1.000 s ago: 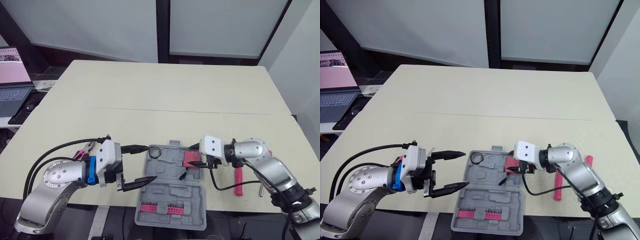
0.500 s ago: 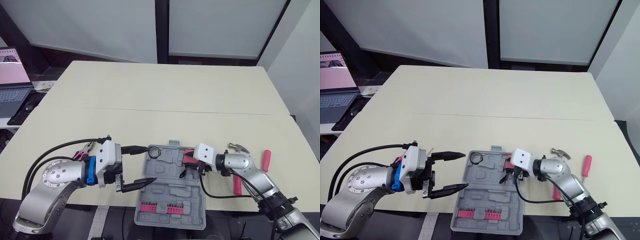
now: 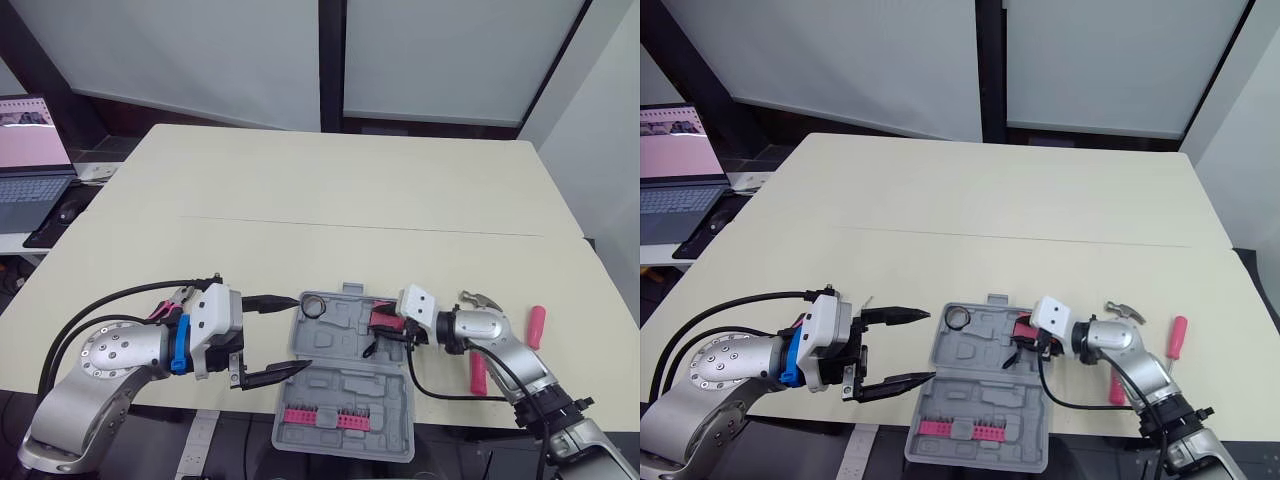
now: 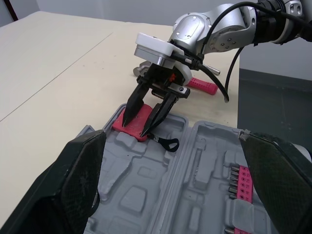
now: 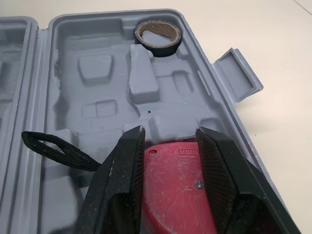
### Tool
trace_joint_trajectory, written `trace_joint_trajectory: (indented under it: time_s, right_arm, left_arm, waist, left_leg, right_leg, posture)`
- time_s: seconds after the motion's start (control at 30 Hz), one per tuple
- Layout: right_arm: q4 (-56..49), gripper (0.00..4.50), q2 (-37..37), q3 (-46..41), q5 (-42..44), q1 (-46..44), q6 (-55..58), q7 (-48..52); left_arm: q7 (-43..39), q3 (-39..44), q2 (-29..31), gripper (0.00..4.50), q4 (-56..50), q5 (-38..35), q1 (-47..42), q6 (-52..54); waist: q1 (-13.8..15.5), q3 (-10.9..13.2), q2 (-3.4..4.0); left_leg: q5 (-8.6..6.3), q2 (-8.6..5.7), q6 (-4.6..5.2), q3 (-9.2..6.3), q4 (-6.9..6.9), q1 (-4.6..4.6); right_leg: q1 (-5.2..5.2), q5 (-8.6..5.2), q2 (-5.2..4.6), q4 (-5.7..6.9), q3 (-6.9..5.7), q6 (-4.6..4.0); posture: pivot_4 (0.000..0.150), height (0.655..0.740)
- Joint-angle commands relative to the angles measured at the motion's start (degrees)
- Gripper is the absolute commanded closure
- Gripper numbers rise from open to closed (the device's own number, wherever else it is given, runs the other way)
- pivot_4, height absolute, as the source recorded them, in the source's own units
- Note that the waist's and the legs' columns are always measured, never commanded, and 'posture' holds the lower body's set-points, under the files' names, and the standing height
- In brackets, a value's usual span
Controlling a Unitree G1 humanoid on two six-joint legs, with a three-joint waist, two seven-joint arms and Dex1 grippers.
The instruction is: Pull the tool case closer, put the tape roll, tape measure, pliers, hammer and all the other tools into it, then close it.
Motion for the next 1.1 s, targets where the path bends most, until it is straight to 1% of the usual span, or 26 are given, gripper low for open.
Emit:
trace_joint_trajectory:
  time_s: [0.03, 0.23, 0.37, 0.5, 0.63, 0.83, 0.93, 1.1]
  right_arm:
    - [3.0, 2.78, -0.55, -0.6, -1.15, -0.45, -2.17, 0.08]
    - [-1.76, 2.78, -1.11, -1.3, 1.0, -0.54, -3.88, 2.2]
    - [-10.52, 2.78, -2.43, -3.89, 4.96, -0.79, 3.47, 2.93]
    - [-12.5, 2.78, -3.44, -4.95, 5.6, -0.41, 6.86, 2.88]
    - [-9.0, 2.78, -3.88, -4.12, 3.36, -0.64, 6.49, 2.43]
    - [0.02, 2.78, -2.95, -0.39, -2.16, 0.0, 4.18, 1.02]
    - [3.01, 2.78, -1.4, -1.05, -1.15, 0.74, 5.01, 0.03]
    - [5.15, 2.78, -1.57, -1.47, -1.41, 1.28, 0.57, 0.31]
  left_arm:
    - [0.39, 0.87, 0.26, 0.0, -1.49, -0.73, -0.76, -0.2]
    - [0.47, 0.98, 0.25, 0.0, -1.49, -1.0, -1.09, -0.14]
    - [0.49, 0.84, 0.16, 0.0, -1.35, -0.91, -1.35, -0.23]
    - [0.22, 0.6, -0.01, 0.0, -0.81, -0.68, -1.54, -0.57]
    - [0.12, 0.15, -0.25, 0.0, -0.05, -0.28, -2.22, -0.86]
    - [0.0, -0.19, -0.36, 0.0, -0.12, -0.11, -2.25, -0.97]
    - [0.01, 0.22, -0.22, 0.0, -0.4, -0.09, -1.59, -1.08]
    - [-0.34, 1.32, -0.04, 0.0, -0.32, 0.23, 0.59, -2.05]
  waist:
    - [0.0, 0.0, 0.0]
    - [-0.04, 0.03, 0.03]
    - [-0.13, 0.07, 0.08]
    - [-0.15, 0.08, 0.08]
    - [-0.19, 0.08, 0.09]
    - [-0.25, 0.08, 0.1]
    - [-0.29, 0.04, 0.07]
    - [-0.32, -0.01, 0.07]
  left_leg:
    - [0.0, 0.0, 0.0, 0.0, -0.01, 0.0]
    - [0.0, 0.02, 0.0, 0.03, -0.17, -0.01]
    - [0.01, 0.05, -0.01, 0.09, -0.28, -0.17]
    - [0.01, 0.08, -0.01, 0.09, -0.31, -0.18]
    - [0.01, 0.07, -0.01, 0.11, -0.31, -0.17]
    - [0.01, 0.05, -0.01, 0.16, -0.31, -0.16]
    - [0.01, 0.09, -0.01, 0.15, -0.31, -0.08]
    - [0.01, 0.1, -0.01, 0.15, -0.31, -0.03]
  right_leg:
    - [0.0, 0.0, 0.0, 0.0, 0.0, 0.0]
    - [-0.05, 0.0, -0.01, -0.14, 0.02, 0.0]
    - [-0.28, 0.01, -0.07, -0.19, 0.07, -0.01]
    - [-0.3, 0.01, -0.08, -0.2, 0.07, -0.01]
    - [-0.3, 0.01, -0.07, -0.2, 0.06, -0.01]
    - [-0.32, 0.01, -0.06, -0.2, 0.06, -0.01]
    - [-0.25, 0.01, -0.06, -0.19, 0.06, -0.02]
    - [-0.19, 0.01, -0.04, -0.2, 0.07, -0.02]
  posture:
    - [0.15, 0.74]
    - [0.15, 0.74]
    - [0.15, 0.74]
    - [0.15, 0.74]
    - [0.15, 0.74]
    - [0.15, 0.74]
    - [0.15, 0.74]
    - [0.15, 0.74]
